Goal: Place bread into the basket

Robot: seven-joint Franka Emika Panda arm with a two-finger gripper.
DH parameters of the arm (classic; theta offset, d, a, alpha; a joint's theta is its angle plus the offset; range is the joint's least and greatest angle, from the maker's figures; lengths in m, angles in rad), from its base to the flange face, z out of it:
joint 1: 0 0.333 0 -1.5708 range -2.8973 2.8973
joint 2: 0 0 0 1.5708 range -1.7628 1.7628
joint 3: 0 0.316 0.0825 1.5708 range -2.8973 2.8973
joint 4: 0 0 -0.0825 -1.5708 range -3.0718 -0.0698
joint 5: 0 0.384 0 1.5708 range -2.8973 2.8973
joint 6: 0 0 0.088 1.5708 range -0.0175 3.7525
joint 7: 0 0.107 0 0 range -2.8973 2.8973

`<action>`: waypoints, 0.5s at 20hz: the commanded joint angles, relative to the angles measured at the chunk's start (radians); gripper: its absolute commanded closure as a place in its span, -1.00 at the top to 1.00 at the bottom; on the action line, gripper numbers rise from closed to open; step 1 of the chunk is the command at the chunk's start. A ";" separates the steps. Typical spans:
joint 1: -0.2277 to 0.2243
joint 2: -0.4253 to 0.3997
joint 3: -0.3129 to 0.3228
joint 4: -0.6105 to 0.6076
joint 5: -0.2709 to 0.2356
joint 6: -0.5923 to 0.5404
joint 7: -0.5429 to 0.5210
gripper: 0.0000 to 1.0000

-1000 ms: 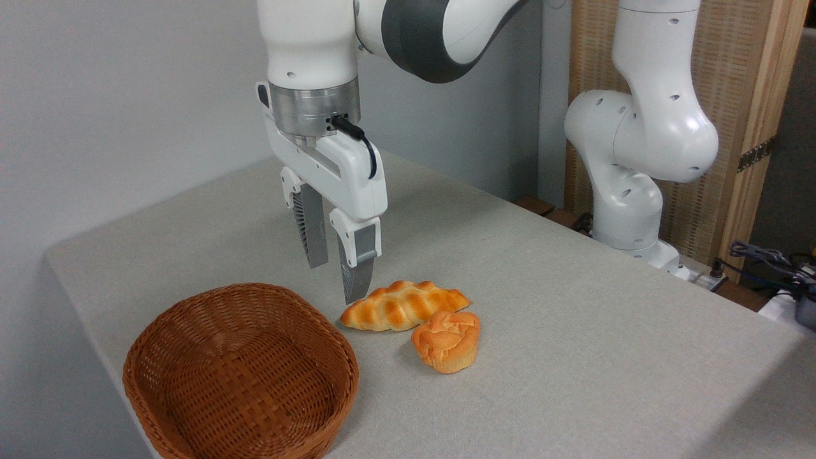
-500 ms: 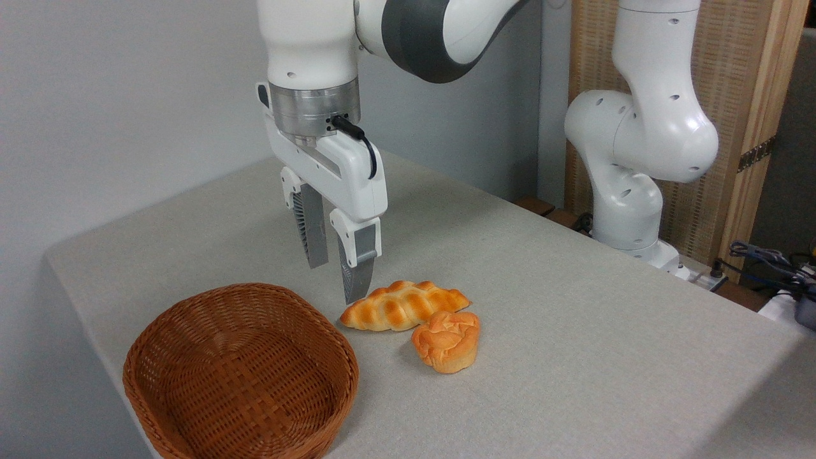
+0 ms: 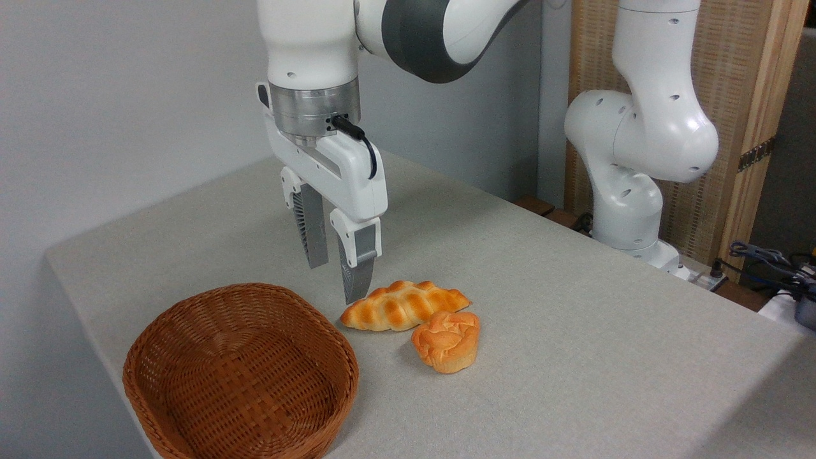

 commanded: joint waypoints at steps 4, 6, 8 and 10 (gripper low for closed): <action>-0.004 0.005 0.008 0.012 0.000 0.005 -0.004 1.00; -0.004 0.005 0.008 0.012 0.000 0.005 -0.003 1.00; -0.004 0.005 0.008 0.012 0.000 0.005 -0.003 1.00; -0.004 0.005 0.008 0.012 0.000 0.005 -0.001 1.00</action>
